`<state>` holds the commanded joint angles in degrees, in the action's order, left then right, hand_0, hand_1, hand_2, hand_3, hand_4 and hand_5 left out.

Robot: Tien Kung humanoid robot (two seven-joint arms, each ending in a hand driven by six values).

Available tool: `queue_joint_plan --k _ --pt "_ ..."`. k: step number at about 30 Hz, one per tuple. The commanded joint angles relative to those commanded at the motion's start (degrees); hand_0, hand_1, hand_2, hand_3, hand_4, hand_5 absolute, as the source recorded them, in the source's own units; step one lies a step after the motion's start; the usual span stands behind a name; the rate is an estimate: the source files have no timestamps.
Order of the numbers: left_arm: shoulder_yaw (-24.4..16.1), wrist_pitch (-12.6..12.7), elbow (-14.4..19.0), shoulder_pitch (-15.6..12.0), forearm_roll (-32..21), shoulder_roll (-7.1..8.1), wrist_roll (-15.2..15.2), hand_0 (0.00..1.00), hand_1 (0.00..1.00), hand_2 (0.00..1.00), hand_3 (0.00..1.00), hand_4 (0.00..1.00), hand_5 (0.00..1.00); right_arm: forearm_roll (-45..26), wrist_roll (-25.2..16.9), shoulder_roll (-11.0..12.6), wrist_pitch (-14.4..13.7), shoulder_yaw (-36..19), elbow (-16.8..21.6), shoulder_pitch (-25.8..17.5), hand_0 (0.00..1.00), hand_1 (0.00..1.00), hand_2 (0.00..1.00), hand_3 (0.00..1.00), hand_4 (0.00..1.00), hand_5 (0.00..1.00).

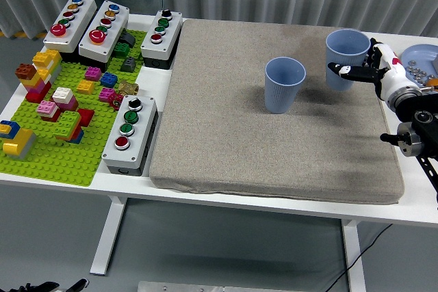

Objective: Pick cup pour cup place

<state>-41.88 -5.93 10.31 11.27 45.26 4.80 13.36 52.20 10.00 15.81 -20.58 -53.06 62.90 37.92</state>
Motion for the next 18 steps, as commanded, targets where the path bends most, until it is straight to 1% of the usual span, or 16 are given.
queue_joint_plan --k 3,8,11,14,15,18 --pt "0.02 -0.01 0.0 -0.02 -0.07 -0.08 0.0 0.765 0.757 0.812 0.654 0.494 0.998 -1.31 -1.68 -0.49 -0.5 -0.16 -0.08 -1.61 0.938 0.792 0.727 0.686 0.686 0.002" --pt "0.14 -0.06 0.0 -0.08 -0.07 -0.21 -0.02 0.765 0.757 0.812 0.654 0.494 0.998 -1.07 -3.81 -1.34 -1.41 0.35 -0.67 -3.23 0.938 0.792 0.727 0.686 0.686 0.002" --pt "0.22 -0.12 0.0 -0.06 0.05 -0.25 0.0 0.765 0.756 0.812 0.654 0.493 0.998 -2.71 -7.08 -1.68 -1.66 0.96 -1.46 -3.84 0.937 0.792 0.727 0.686 0.683 0.002" --pt "0.48 -0.16 0.0 0.06 -0.01 -0.31 0.0 0.765 0.756 0.812 0.654 0.493 0.998 -6.82 -12.75 -1.98 -2.38 2.25 -3.01 -4.06 0.937 0.792 0.727 0.686 0.683 0.002" --pt "0.52 -0.17 0.0 0.09 0.01 -0.34 0.0 0.765 0.756 0.811 0.653 0.493 0.998 -7.82 -13.95 -2.09 -2.23 2.48 -3.41 -4.11 0.928 0.768 0.726 0.685 0.68 0.002" --pt "0.85 -0.19 0.0 0.13 -0.22 -0.39 -0.01 0.765 0.756 0.811 0.653 0.493 0.998 -10.15 -17.36 -2.5 -2.18 2.72 -4.34 -4.25 0.928 0.768 0.726 0.685 0.68 0.002"
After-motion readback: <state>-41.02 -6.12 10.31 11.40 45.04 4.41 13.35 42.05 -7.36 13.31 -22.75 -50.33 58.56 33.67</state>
